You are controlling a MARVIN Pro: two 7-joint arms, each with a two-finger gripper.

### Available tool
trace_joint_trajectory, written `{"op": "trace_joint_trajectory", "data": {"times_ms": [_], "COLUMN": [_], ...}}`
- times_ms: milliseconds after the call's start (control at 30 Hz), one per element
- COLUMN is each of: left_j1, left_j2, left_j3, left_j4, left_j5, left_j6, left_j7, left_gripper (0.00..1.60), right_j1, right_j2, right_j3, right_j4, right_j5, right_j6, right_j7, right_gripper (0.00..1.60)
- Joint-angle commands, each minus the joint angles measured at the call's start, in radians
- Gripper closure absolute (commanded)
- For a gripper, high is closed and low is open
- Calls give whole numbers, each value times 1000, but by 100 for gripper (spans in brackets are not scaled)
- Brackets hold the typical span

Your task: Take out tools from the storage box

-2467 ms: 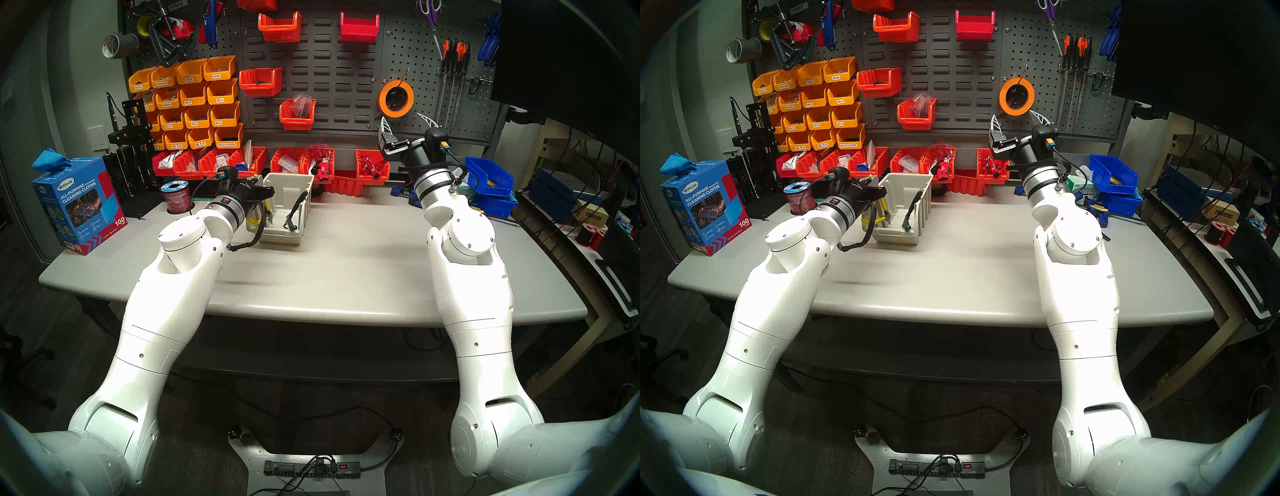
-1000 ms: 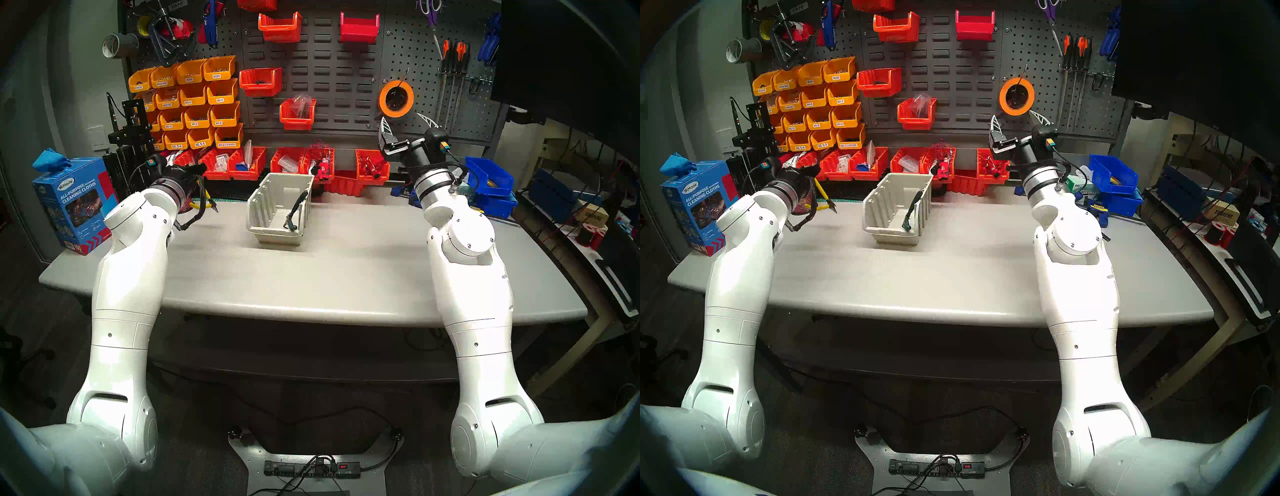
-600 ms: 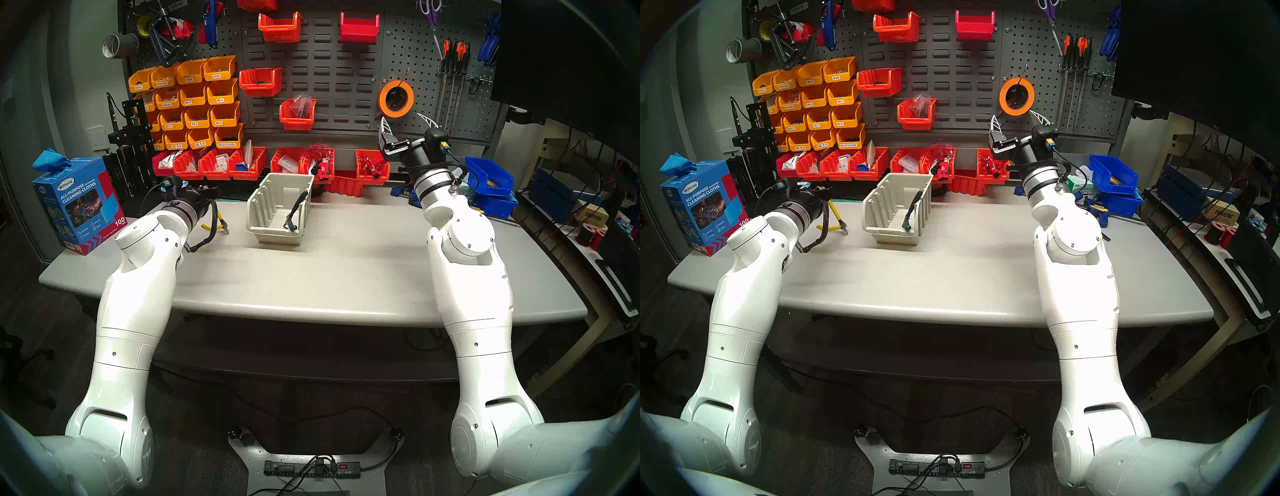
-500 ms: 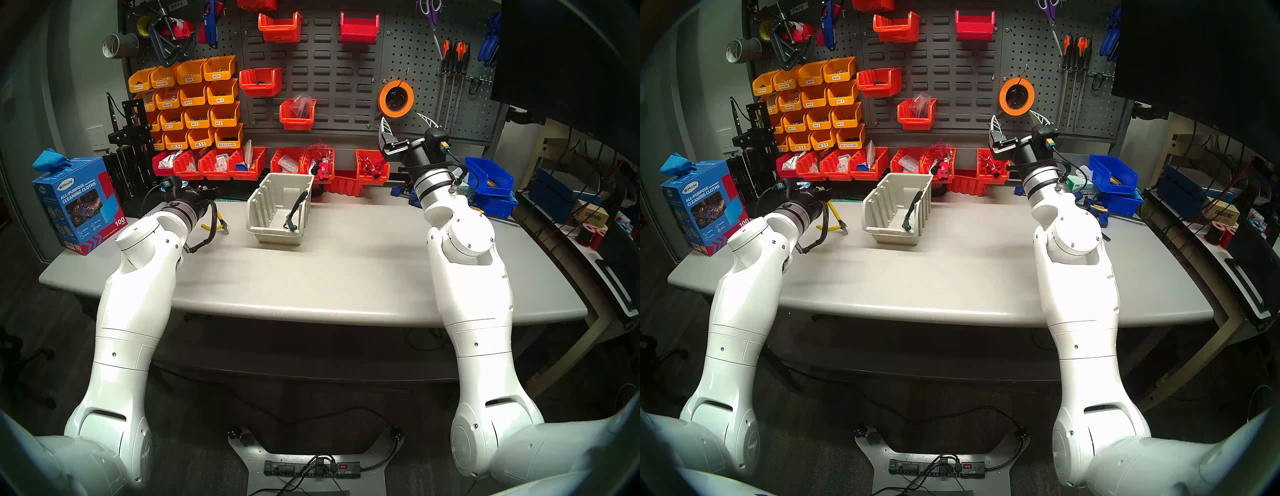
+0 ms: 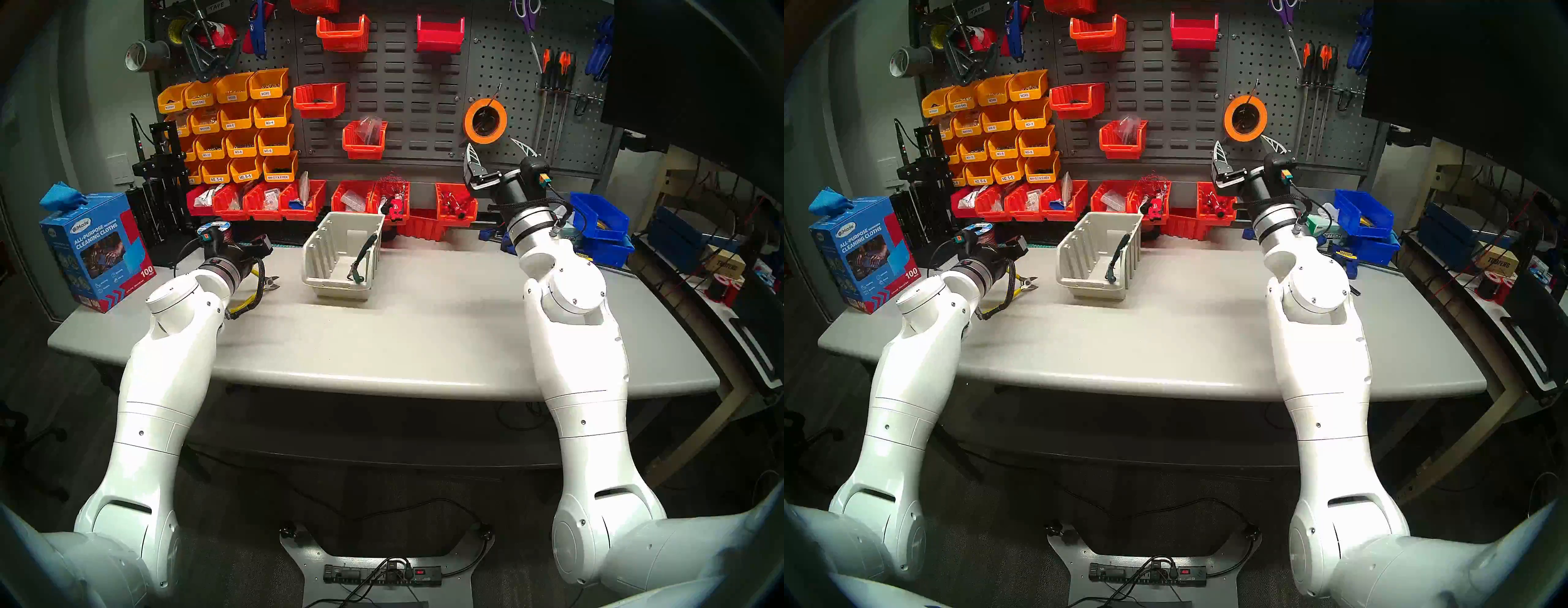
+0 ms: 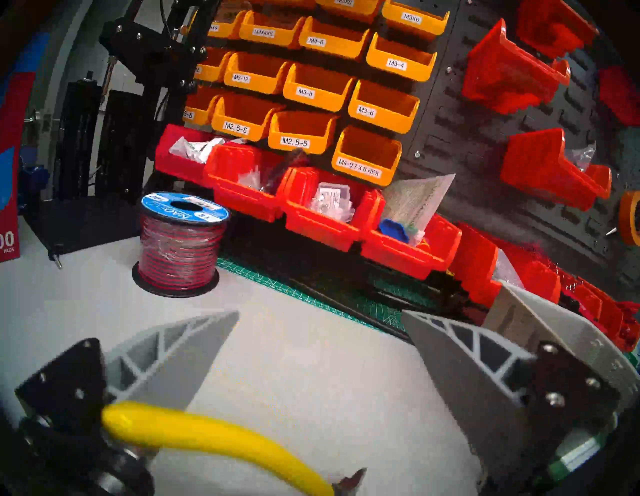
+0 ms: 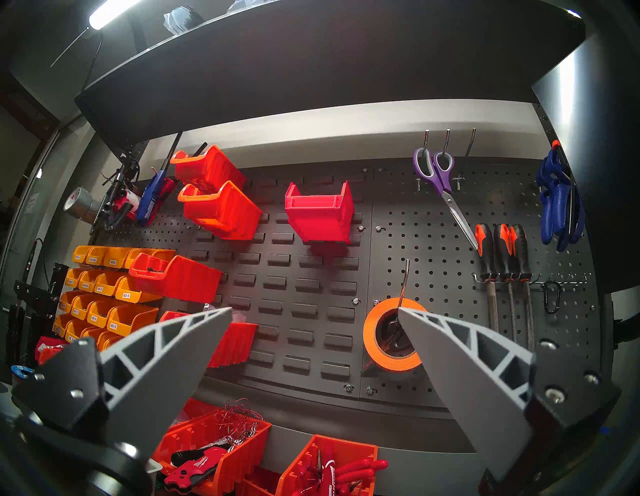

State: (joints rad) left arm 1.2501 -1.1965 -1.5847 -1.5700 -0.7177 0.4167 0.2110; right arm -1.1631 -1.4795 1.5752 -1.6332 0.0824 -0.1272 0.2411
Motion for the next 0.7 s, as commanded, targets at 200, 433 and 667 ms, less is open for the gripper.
{"op": "trace_joint_trajectory", "data": {"times_ms": [200, 433, 667], "left_j1": [-2, -37, -63], "left_j2": [14, 98, 195], "left_j3": [5, 78, 154], "left_j4": [-8, -3, -31], "left_j5": [12, 91, 207], "left_j6": [-4, -32, -101], "left_j7": [-9, -101, -218], "left_gripper": [0, 0, 0], "right_j1": [7, 7, 8], "right_j2": [0, 0, 0], "right_j3": [-1, -1, -1], "right_j4": [-13, -12, -10], "right_j5": [0, 0, 0], "right_j6": [-1, -2, -2], "right_j7": [1, 1, 1], "right_gripper": [0, 0, 0]}}
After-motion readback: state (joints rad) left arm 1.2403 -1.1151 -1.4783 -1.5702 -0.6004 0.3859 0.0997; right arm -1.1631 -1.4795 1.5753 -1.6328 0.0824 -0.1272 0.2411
